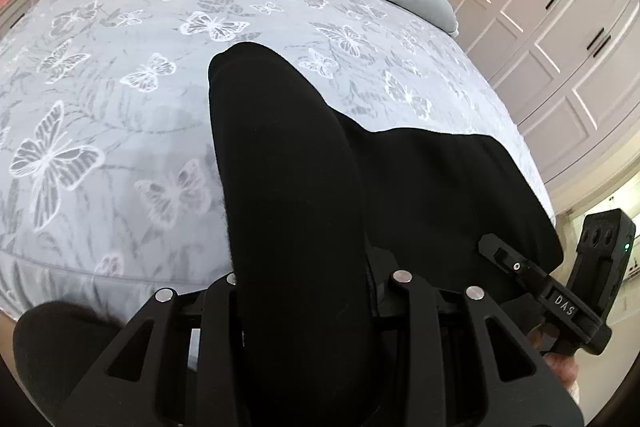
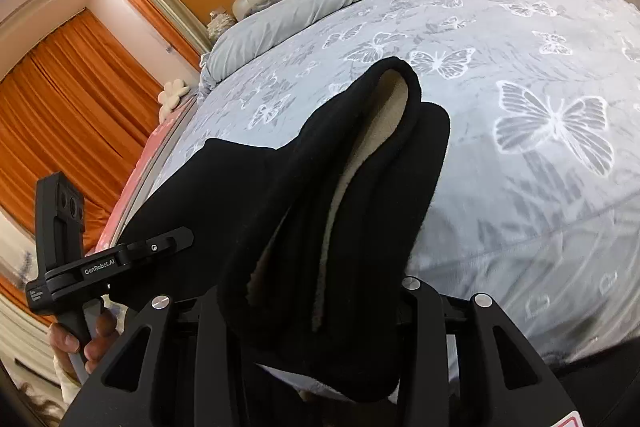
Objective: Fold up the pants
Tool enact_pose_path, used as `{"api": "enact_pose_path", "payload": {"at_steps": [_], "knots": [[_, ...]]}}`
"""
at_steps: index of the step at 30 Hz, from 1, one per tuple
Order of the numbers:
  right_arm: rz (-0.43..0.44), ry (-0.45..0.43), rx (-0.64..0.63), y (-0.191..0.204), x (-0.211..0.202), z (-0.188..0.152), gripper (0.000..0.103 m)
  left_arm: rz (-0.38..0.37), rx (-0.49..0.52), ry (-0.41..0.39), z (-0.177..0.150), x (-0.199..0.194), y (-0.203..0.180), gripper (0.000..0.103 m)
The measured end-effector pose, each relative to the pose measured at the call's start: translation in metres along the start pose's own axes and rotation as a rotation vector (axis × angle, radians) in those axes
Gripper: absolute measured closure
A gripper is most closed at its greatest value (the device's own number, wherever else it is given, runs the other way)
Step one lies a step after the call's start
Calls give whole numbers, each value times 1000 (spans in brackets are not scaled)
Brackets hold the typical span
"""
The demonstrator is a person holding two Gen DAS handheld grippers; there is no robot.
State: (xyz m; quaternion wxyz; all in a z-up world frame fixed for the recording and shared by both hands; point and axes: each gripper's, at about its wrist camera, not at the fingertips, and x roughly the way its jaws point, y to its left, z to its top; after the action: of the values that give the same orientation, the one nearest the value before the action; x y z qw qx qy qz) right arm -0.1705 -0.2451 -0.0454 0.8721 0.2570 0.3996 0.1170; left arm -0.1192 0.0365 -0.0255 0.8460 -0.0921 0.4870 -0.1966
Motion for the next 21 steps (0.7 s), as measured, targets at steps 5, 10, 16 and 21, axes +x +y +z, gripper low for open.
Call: {"api": "enact_pose_path", "payload": {"at_steps": [5,10,16,21], "knots": [[-17,17,-5,2,0,-13,68,49,29,22,-19,-1,-12,71],[-17,16,6,0,-3,-20,68,77,43,19,-27,0,-16,71],[-18,16,0,1,-5,-23,68,92,55,16,-28,-4,-17,71],[-15,19,-1,6,-2,-20,68,96,63,17,-24,-5,-16,71]]}}
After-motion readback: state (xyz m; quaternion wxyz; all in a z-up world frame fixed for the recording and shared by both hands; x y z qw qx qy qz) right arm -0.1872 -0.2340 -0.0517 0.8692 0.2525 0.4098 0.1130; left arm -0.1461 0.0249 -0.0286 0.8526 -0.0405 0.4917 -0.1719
